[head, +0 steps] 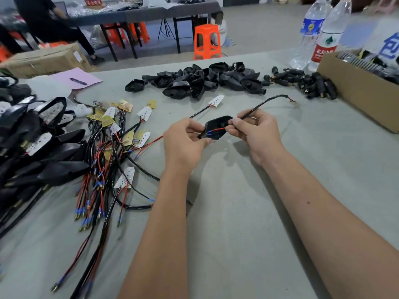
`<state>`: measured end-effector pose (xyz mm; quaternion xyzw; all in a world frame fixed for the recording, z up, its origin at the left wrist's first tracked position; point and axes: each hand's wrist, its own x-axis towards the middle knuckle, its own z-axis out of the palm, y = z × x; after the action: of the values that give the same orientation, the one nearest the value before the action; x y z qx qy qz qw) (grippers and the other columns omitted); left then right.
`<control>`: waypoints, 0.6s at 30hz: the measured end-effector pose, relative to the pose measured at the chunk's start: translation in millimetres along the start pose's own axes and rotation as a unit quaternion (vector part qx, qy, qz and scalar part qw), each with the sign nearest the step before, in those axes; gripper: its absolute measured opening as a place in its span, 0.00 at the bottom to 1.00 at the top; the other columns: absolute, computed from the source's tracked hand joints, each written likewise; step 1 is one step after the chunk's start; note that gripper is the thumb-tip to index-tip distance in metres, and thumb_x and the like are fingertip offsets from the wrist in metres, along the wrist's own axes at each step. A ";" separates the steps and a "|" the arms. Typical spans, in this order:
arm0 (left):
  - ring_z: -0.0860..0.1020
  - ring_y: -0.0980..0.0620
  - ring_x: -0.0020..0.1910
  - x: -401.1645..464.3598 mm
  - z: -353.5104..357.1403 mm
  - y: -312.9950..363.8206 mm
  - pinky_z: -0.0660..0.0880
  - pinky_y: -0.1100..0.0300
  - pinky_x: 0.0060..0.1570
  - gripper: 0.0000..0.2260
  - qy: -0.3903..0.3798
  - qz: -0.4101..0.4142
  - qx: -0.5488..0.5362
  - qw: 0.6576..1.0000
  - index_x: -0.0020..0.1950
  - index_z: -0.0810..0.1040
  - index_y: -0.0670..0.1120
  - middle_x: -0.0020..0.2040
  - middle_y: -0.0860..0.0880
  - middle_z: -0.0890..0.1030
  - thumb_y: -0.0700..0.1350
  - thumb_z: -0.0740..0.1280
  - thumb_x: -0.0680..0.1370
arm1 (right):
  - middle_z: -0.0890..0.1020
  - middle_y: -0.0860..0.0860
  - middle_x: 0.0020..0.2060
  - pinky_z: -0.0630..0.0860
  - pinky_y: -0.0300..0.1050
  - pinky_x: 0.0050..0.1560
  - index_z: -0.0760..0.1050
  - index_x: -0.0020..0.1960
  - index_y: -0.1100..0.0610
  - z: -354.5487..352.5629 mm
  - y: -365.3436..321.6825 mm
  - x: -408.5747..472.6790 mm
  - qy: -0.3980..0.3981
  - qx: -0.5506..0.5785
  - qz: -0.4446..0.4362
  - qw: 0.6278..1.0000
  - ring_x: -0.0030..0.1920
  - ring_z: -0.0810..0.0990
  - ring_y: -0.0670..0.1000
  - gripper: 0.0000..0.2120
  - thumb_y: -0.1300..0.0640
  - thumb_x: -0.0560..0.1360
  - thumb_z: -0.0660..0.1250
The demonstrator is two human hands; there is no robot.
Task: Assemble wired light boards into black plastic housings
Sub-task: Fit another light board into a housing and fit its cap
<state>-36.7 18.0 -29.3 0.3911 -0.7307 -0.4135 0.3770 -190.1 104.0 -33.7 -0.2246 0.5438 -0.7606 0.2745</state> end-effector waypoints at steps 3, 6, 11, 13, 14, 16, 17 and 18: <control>0.82 0.57 0.38 0.4 -0.3 0.1 0.79 0.67 0.42 0.13 0.020 0.006 -0.007 1.000 0.46 0.83 0.47 0.42 0.51 0.84 0.34 0.81 0.68 | 0.82 0.62 0.37 0.84 0.43 0.42 0.77 0.46 0.62 1.7 3.3 0.5 0.010 -0.036 -0.014 0.999 0.37 0.88 0.57 0.07 0.72 0.76 0.70; 0.83 0.54 0.41 0.3 0.3 -0.5 0.80 0.66 0.43 0.12 0.017 -0.003 -0.016 1.000 0.47 0.83 0.44 0.43 0.49 0.85 0.33 0.80 0.68 | 0.86 0.61 0.37 0.84 0.45 0.42 0.78 0.45 0.61 3.0 4.4 1.2 0.013 -0.041 -0.027 0.999 0.38 0.88 0.59 0.06 0.70 0.76 0.71; 0.85 0.53 0.40 -1.9 2.5 1.5 0.80 0.68 0.43 0.11 -0.006 -0.014 -0.047 0.999 0.48 0.82 0.40 0.43 0.46 0.85 0.32 0.79 0.69 | 0.86 0.60 0.37 0.84 0.46 0.43 0.78 0.46 0.62 4.4 3.1 -1.6 -0.014 -0.035 -0.025 0.999 0.38 0.88 0.59 0.06 0.70 0.76 0.72; 0.85 0.54 0.40 -3.1 4.7 3.1 0.79 0.69 0.42 0.11 -0.007 -0.013 -0.056 0.998 0.48 0.82 0.40 0.42 0.46 0.86 0.32 0.80 0.69 | 0.85 0.59 0.34 0.84 0.46 0.43 0.78 0.45 0.62 4.4 2.4 -2.4 -0.006 -0.025 -0.022 0.999 0.38 0.88 0.59 0.07 0.71 0.75 0.73; 0.84 0.55 0.39 -3.3 5.6 3.1 0.79 0.69 0.41 0.11 -0.005 -0.013 -0.056 0.998 0.47 0.83 0.42 0.41 0.48 0.86 0.34 0.80 0.69 | 0.84 0.58 0.33 0.84 0.45 0.42 0.78 0.45 0.62 4.6 2.7 -2.6 0.000 -0.024 -0.023 0.999 0.37 0.88 0.58 0.07 0.72 0.74 0.74; 0.85 0.55 0.39 -3.6 6.7 2.3 0.79 0.67 0.41 0.11 0.000 -0.017 -0.059 0.998 0.45 0.83 0.45 0.40 0.49 0.86 0.37 0.82 0.68 | 0.84 0.57 0.33 0.84 0.46 0.41 0.80 0.44 0.63 5.7 4.2 -2.9 -0.003 -0.070 -0.037 0.997 0.36 0.87 0.56 0.06 0.70 0.73 0.76; 0.85 0.54 0.40 -3.3 6.9 1.4 0.81 0.64 0.43 0.12 0.002 -0.019 -0.065 0.998 0.45 0.83 0.45 0.41 0.49 0.86 0.39 0.82 0.68 | 0.84 0.57 0.34 0.84 0.45 0.40 0.81 0.43 0.62 6.4 6.0 -2.9 -0.013 -0.120 -0.050 0.991 0.35 0.86 0.54 0.06 0.68 0.72 0.77; 0.86 0.53 0.41 -3.2 7.3 0.5 0.82 0.60 0.46 0.12 0.005 -0.024 -0.075 0.997 0.45 0.83 0.44 0.41 0.48 0.86 0.39 0.83 0.67 | 0.85 0.55 0.34 0.82 0.43 0.39 0.82 0.42 0.60 7.0 8.0 -2.9 -0.022 -0.174 -0.065 0.982 0.35 0.85 0.50 0.06 0.65 0.71 0.79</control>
<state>-41.9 23.2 -32.4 0.3813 -0.6861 -0.4744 0.3985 -182.0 98.9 -39.3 -0.3204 0.6457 -0.6655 0.1935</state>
